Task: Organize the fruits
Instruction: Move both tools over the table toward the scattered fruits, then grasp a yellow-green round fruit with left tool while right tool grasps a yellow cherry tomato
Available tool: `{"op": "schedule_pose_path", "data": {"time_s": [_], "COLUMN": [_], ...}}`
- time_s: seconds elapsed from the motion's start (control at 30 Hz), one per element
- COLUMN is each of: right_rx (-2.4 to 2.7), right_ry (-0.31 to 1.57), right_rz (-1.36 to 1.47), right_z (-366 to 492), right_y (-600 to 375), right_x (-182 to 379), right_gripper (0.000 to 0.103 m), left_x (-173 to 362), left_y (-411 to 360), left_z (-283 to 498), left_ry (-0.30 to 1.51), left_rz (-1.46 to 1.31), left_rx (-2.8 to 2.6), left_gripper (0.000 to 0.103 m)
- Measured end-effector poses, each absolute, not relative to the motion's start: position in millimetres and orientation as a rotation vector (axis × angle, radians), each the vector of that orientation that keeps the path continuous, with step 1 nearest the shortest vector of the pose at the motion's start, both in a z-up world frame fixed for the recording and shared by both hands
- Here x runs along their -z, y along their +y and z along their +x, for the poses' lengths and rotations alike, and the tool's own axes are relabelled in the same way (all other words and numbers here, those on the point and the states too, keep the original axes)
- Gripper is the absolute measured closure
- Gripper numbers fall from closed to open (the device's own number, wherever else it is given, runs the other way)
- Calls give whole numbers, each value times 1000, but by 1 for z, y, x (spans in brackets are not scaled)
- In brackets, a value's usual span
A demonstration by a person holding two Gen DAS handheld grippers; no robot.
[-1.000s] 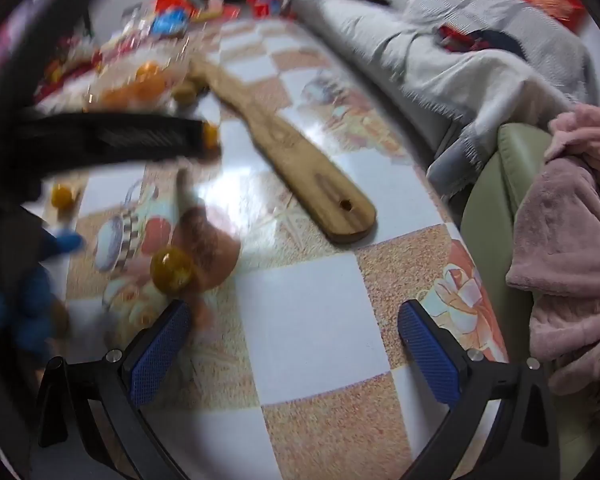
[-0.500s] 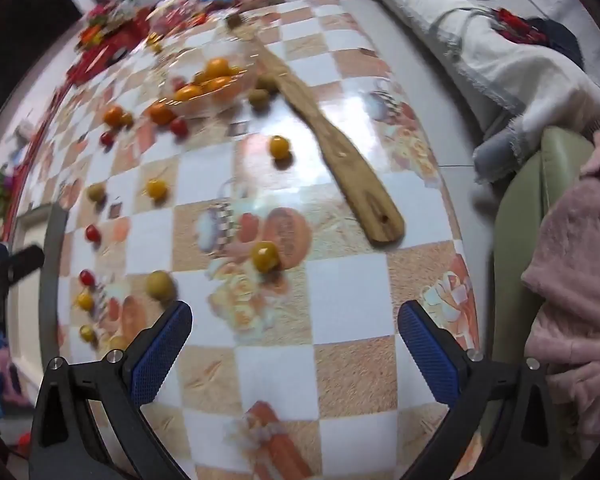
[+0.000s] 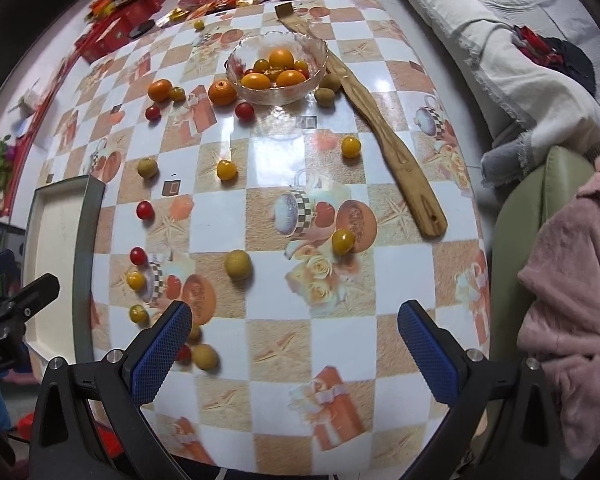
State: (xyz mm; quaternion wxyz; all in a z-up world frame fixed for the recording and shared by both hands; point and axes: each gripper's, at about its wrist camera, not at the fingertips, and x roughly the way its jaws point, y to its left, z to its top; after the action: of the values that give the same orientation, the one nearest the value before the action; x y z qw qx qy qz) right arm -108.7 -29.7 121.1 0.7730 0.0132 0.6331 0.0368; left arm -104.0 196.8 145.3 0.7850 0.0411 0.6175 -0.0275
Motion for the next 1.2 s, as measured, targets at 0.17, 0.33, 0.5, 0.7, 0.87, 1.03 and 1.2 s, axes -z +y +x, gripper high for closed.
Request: {"op": "schedule_pose_path", "data": {"time_s": [0.17,0.33,0.5,0.7,0.87,1.03,1.2], "right_rx": [-44,-22,-45,-89,-107,-113,-109], "right_ry": [1358,1393,1408,1432,1446,1456,1470], "right_rz": [56,68,26,-9,-20,-10,4], "right_z": [-121,-126,-123,-114,-106,-101,-101], "right_y": [-13,-2,3,-2,-6,-8,-9], "right_x": [-140,-147,-153,-154,-150,-145,-140], "right_gripper": [0,0,0,0,0,0,0], "left_x": [-156,-166,-167,-168,-169,-166,-163], "left_y": [212,224,226,224,217,212,209], "left_z": [-105,-106,-104,-103,-101,-98,-96], "left_ry": [1322,1308,1306,1316,1324,1342,1349], "left_rz": [99,109,93,56,42,57,70], "left_rx": [140,151,132,97,70,65,69], "left_gripper": [0,0,0,0,0,0,0]}}
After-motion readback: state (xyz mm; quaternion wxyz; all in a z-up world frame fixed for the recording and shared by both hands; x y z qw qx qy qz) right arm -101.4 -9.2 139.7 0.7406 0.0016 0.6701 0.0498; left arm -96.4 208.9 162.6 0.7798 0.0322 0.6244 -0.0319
